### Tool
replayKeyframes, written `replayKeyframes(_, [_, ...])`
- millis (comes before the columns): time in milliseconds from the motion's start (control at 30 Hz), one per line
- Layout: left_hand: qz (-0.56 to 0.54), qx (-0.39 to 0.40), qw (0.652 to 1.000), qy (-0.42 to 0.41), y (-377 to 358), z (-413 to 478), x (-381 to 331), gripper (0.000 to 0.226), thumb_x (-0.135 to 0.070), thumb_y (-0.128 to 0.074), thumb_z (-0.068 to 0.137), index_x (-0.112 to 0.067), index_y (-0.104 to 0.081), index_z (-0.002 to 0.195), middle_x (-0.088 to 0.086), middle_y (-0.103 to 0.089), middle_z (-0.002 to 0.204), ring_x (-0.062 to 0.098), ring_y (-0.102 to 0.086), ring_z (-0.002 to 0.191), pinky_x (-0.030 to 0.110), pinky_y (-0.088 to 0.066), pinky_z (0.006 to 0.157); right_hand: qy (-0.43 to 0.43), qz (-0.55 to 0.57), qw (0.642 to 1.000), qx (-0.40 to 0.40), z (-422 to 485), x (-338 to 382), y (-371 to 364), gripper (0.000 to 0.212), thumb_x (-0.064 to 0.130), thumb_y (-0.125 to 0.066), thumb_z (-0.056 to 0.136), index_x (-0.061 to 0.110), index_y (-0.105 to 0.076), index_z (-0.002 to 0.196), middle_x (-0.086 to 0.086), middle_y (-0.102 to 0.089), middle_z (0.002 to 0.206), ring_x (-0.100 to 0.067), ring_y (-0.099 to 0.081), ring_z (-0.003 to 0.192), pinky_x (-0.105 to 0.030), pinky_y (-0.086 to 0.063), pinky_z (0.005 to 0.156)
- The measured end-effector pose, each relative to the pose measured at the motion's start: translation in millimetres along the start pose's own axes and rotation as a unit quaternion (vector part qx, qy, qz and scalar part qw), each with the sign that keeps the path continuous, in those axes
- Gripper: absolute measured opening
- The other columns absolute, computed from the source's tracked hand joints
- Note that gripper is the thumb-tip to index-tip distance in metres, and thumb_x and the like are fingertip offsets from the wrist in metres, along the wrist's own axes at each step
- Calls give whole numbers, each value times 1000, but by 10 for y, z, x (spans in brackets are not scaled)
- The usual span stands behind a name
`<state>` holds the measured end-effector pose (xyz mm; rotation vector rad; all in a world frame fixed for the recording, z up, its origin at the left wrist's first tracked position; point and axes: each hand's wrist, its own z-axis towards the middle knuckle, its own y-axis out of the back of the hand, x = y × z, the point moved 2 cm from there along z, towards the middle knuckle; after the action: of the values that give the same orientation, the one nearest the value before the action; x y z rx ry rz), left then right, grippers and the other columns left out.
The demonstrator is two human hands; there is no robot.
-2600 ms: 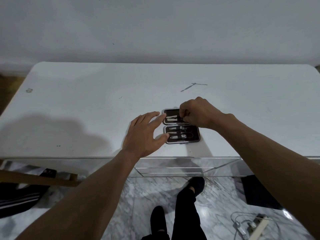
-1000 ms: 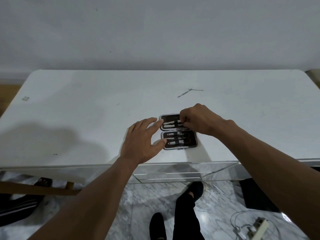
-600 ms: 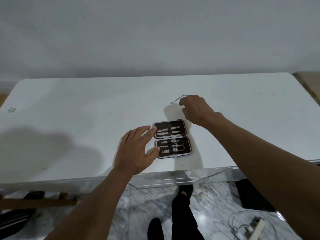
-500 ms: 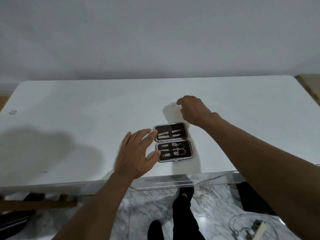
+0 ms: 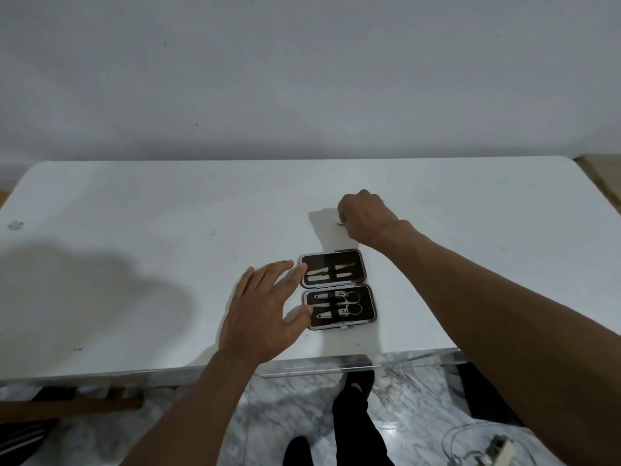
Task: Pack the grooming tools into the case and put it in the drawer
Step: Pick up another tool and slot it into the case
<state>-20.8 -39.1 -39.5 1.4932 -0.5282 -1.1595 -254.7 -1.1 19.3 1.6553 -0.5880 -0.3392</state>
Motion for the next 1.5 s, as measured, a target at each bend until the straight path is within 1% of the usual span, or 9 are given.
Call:
replayKeyframes(133, [1, -1, 1000, -4, -2, 3, 6, 63, -56, -44, 86, -33, -41, 144, -9, -45, 145, 12, -37, 136, 42, -22, 117, -35, 30, 999, 26, -5, -48, 19, 19, -3, -57, 81, 1, -65, 97, -21, -64, 97, -38, -64, 86, -42, -58, 79])
replayKeyframes(267, [-3, -9, 1000, -4, -7, -7, 11, 62, -55, -44, 86, -33, -41, 143, -10, -46, 144, 11, -37, 135, 42, -22, 117, -57, 50, 996, 40, -25, -77, 24, 9, 1, -60, 79, 4, -60, 87, -15, -54, 82, -32, -55, 74, -40, -58, 78])
replayKeyframes(433, [-5, -12, 1000, -10, -20, -3, 9, 64, -57, -42, 86, -32, -40, 145, -10, -47, 143, 11, -39, 134, 42, -23, 117, -76, 59, 995, 36, -7, -62, -19, 28, -3, -58, 77, 9, -40, 60, -7, -44, 63, -30, -51, 66, -30, -44, 61])
replayKeyframes(600, [-11, -13, 1000, -10, -31, 1, 26, 68, -57, -44, 86, -26, -39, 146, -9, -46, 144, 10, -38, 135, 40, -21, 118, -85, 74, 993, 30, -60, -55, -47, 34, -6, -53, 70, 12, -30, 54, -5, -37, 54, -23, -40, 49, -21, -28, 45])
replayKeyframes(800, [-12, -17, 1000, -9, -20, 3, 22, 66, -57, -44, 85, -26, -43, 144, -10, -47, 143, 10, -38, 134, 39, -21, 117, -95, 84, 991, 32, -80, -46, -65, 33, -3, -57, 71, 11, -33, 54, -4, -39, 55, -23, -43, 51, -22, -32, 46])
replayKeyframes(933, [-9, -12, 1000, -7, -13, 8, 17, 67, -58, -42, 86, -26, -43, 144, -11, -46, 143, 9, -37, 135, 38, -19, 118, -82, 67, 994, 37, -61, -18, 13, 38, -3, -60, 79, 10, -33, 56, -5, -38, 57, -27, -46, 60, -29, -39, 63])
replayKeyframes(1167, [-9, -14, 1000, -5, -8, 9, 10, 66, -58, -43, 85, -27, -43, 143, -12, -46, 143, 9, -37, 134, 39, -21, 118, -67, 65, 995, 41, -18, -44, 1, 9, -1, -65, 75, 3, -59, 78, -14, -60, 79, -33, -60, 76, -34, -51, 66])
replayKeyframes(1367, [-12, -17, 1000, -1, 1, 13, 3, 66, -57, -45, 84, -28, -44, 143, -13, -46, 142, 8, -38, 133, 39, -20, 117, -78, 79, 992, 61, -43, -43, -38, 34, -1, -61, 67, 12, -33, 54, -5, -38, 57, -23, -42, 52, -27, -39, 55])
replayKeyframes(1500, [-13, -17, 1000, 1, -2, 16, 4, 66, -58, -44, 84, -27, -45, 142, -12, -47, 142, 9, -39, 133, 39, -21, 117, -71, 71, 993, 61, -52, -27, -59, 34, 2, -65, 71, 11, -35, 57, -5, -42, 60, -28, -49, 66, -28, -38, 54])
